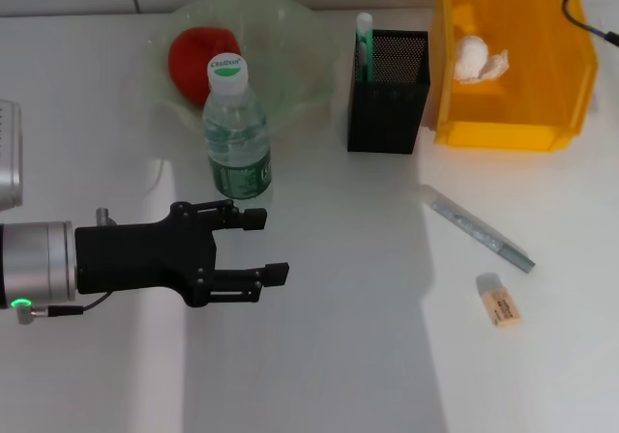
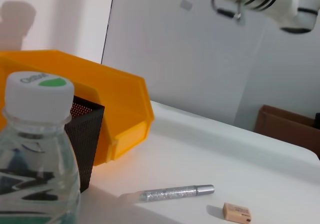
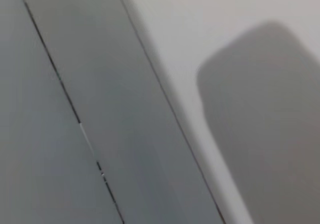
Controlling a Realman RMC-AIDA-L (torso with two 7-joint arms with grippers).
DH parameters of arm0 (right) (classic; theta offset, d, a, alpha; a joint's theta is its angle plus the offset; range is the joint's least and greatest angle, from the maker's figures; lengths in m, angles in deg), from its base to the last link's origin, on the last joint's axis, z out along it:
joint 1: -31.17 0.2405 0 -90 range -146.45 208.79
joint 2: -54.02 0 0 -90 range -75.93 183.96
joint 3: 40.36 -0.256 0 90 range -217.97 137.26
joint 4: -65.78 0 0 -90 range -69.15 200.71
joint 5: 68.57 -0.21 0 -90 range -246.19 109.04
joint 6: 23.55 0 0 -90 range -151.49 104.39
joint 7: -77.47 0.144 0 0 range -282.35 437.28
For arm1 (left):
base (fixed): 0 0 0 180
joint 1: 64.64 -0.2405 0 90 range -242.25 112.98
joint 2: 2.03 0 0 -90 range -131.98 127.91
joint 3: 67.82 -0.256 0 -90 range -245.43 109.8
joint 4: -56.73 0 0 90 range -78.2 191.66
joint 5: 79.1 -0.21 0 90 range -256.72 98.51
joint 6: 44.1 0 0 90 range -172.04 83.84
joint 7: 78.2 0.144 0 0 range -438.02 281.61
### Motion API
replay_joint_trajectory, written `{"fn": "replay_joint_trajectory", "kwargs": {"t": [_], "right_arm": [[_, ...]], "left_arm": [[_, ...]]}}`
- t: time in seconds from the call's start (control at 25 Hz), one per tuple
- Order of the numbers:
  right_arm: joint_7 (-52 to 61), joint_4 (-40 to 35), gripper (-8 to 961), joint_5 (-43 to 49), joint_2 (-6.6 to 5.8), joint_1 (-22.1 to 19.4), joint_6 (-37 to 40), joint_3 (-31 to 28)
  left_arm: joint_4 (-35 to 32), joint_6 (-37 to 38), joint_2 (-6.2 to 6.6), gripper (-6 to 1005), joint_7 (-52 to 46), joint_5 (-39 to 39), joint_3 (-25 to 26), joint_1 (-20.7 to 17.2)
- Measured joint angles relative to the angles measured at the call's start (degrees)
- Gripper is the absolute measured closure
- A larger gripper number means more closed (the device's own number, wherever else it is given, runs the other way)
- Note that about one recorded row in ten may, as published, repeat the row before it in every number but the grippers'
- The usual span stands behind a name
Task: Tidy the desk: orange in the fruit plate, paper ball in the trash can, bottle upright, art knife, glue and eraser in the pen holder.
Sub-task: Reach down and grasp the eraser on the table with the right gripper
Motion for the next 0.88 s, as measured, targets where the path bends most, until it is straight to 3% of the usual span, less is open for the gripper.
{"fn": "replay_joint_trajectory", "kwargs": {"t": [0.08,0.12,0.16,0.2,0.28,0.32,0.36,0.44,0.48,0.52,0.68,0.84,0.88], "right_arm": [[8.54,-11.72,335,6.3,0.03,-2.02,5.96,-3.07],[8.54,-11.72,335,6.3,0.03,-2.02,5.96,-3.07],[16.53,-19.99,335,13.72,-0.1,-1.55,10.87,-5.77],[16.53,-19.99,335,13.72,-0.1,-1.55,10.87,-5.77],[28.41,-32.28,335,27.02,-0.89,2.23,19.3,-7.89],[28.41,-32.28,335,27.02,-0.89,2.23,19.3,-7.89],[35.54,-39.58,335,36.26,-1.57,5.85,25.81,-7.84],[38.17,-41.95,335,40.28,-1.74,7.62,28.68,-7.59],[43.5,-44.54,335,48.51,-2.14,12.38,35.59,-7.05],[43.5,-44.54,335,48.51,-2.14,12.38,35.59,-7.05],[47.65,-41.13,335,60.1,-2.47,20.72,45.27,-3.45],[47.63,-39.45,335,66.42,-1.86,20.88,45.45,2.38],[47.15,-36.86,335,69.66,-1.16,20.65,45.29,5.73]], "left_arm": [[0.0,0.04,0.01,216,0.0,0.03,0.0,0.01],[0.0,0.04,0.01,216,0.0,0.03,0.0,0.01],[0.0,0.05,0.02,216,0.0,0.03,0.0,0.05],[0.0,0.1,0.03,216,-0.01,0.04,0.0,0.17],[0.0,0.21,0.11,216,-0.32,0.01,0.01,0.33],[0.0,0.21,0.11,216,-0.32,0.01,0.01,0.33],[0.0,0.26,0.14,216,-0.49,0.01,0.0,0.38],[0.0,0.29,0.15,216,-0.61,0.0,0.0,0.39],[0.0,0.29,0.15,216,-0.61,0.0,0.0,0.39],[-0.01,0.55,0.01,216,-0.66,-0.01,0.01,0.4],[-0.12,0.99,-0.11,216,-0.67,-0.03,0.0,0.41],[-0.36,2.43,0.02,216,-0.7,-0.02,0.0,0.4],[-0.36,2.68,0.04,216,-0.7,-0.02,0.0,0.37]]}}
